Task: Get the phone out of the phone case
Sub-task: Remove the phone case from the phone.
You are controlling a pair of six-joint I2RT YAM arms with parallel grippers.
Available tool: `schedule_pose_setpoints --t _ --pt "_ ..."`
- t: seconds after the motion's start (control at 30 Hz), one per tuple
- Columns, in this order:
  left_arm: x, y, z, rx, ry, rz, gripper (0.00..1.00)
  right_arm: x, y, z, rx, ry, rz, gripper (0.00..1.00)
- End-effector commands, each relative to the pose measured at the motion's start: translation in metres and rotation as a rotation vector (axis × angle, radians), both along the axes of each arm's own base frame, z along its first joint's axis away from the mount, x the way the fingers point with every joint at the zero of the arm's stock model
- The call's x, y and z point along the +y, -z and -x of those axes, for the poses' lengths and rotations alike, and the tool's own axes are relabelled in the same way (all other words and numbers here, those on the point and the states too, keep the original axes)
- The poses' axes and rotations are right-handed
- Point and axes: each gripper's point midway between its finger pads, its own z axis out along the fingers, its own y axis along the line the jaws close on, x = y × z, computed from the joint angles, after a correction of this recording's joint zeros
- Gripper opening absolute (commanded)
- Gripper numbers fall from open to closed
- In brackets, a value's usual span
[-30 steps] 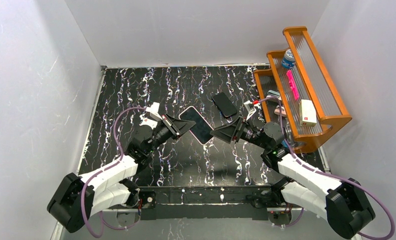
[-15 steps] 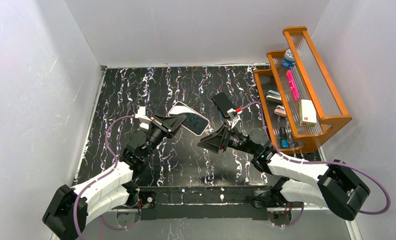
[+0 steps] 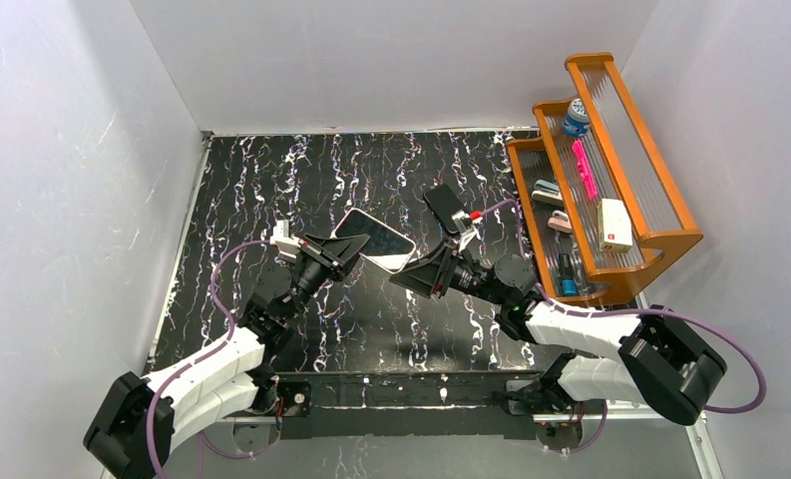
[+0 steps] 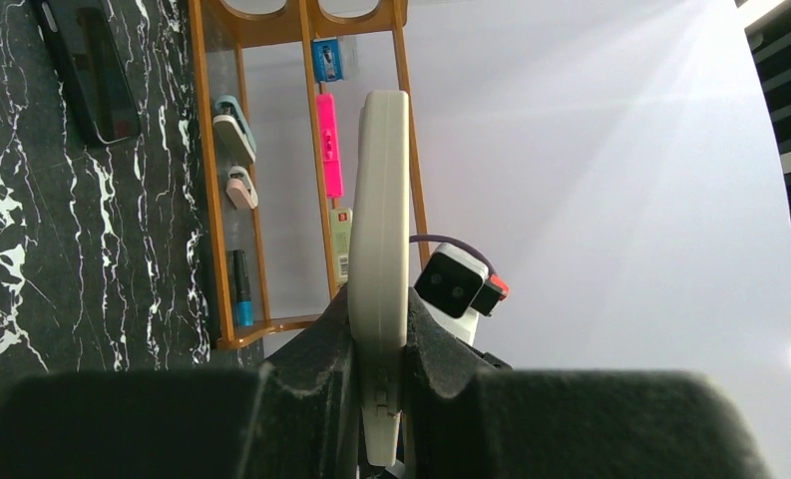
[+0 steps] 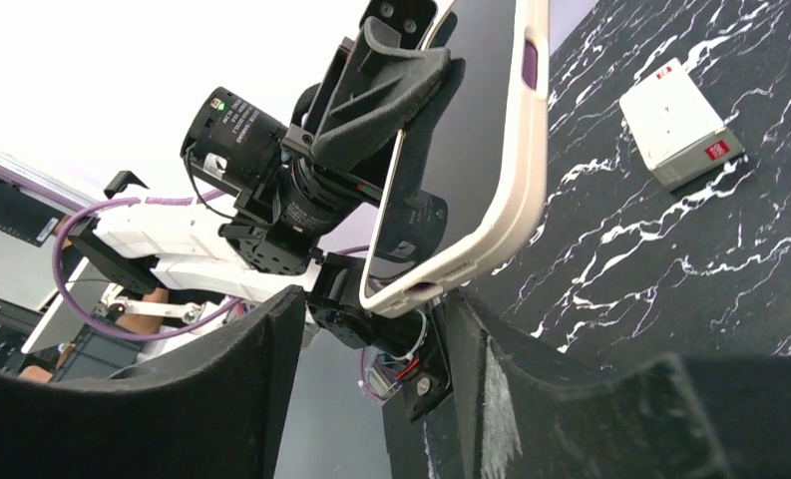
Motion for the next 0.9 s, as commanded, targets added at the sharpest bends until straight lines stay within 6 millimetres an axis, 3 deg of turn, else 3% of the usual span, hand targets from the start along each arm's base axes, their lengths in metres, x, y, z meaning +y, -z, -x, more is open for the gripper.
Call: schedule_pose_setpoints --t 0.0,0.27,0.47,0.87 --pt "0.002 -0.033 0.004 -0.069 -0.001 0.094 0.00 0.006 -0.036 -0.006 -0.110 0.017 -0.084 0.58" --pt "-0.001 -0.032 0.006 -0.044 0.027 0.115 0.00 0.005 -0.031 -0.009 -0.164 0.038 -0.067 0.26" --pt "-0.009 -0.027 0.010 0.001 0.081 0.138 0.00 0.005 -0.025 -0.001 -0.339 0.000 0.002 0.01" --pt "-0.023 -0.044 0.017 -0.014 0.176 0.148 0.00 0.018 -0.002 -0.014 -0.587 -0.062 0.241 0.01"
